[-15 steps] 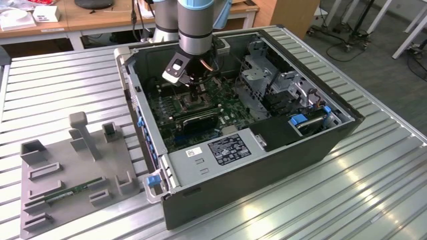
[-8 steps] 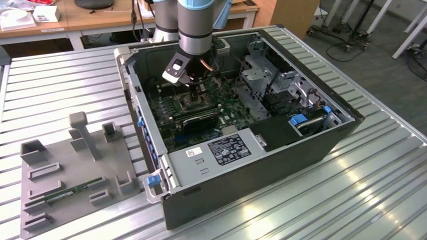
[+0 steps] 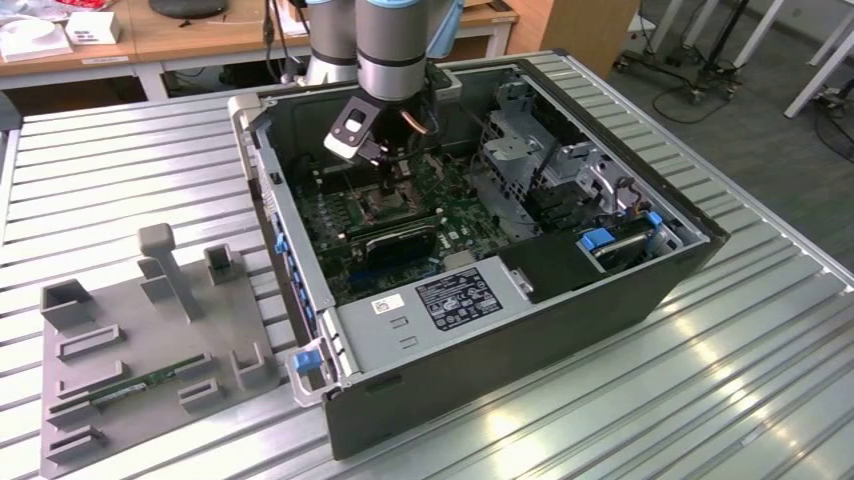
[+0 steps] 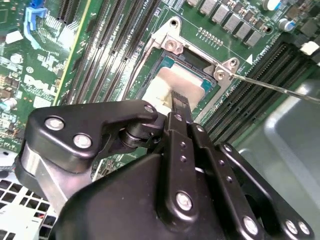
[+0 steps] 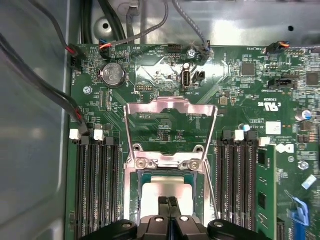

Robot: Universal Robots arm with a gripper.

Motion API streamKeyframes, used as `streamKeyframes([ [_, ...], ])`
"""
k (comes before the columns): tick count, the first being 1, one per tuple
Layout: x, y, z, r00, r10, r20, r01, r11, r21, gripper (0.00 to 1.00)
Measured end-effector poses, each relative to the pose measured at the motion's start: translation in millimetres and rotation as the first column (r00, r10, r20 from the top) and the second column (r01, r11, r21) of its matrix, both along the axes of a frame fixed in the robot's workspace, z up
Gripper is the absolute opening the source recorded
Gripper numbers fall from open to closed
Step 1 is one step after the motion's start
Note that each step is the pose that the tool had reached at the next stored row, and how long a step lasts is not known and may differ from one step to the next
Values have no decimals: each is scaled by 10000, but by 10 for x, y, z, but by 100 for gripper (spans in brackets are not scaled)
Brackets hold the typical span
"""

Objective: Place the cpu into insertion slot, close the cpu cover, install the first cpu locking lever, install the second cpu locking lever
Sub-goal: 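Place the cpu into insertion slot, then close the cpu cover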

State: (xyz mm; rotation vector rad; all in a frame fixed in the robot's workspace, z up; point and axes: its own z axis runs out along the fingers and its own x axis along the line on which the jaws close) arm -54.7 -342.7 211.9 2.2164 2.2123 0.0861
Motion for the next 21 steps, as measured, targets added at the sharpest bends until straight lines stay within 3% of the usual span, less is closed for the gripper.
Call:
streamKeyframes([
  [13,0,0,245,10000,0,0,0,10000,0,11],
  [21,0,0,298,10000,0,0,0,10000,0,11],
])
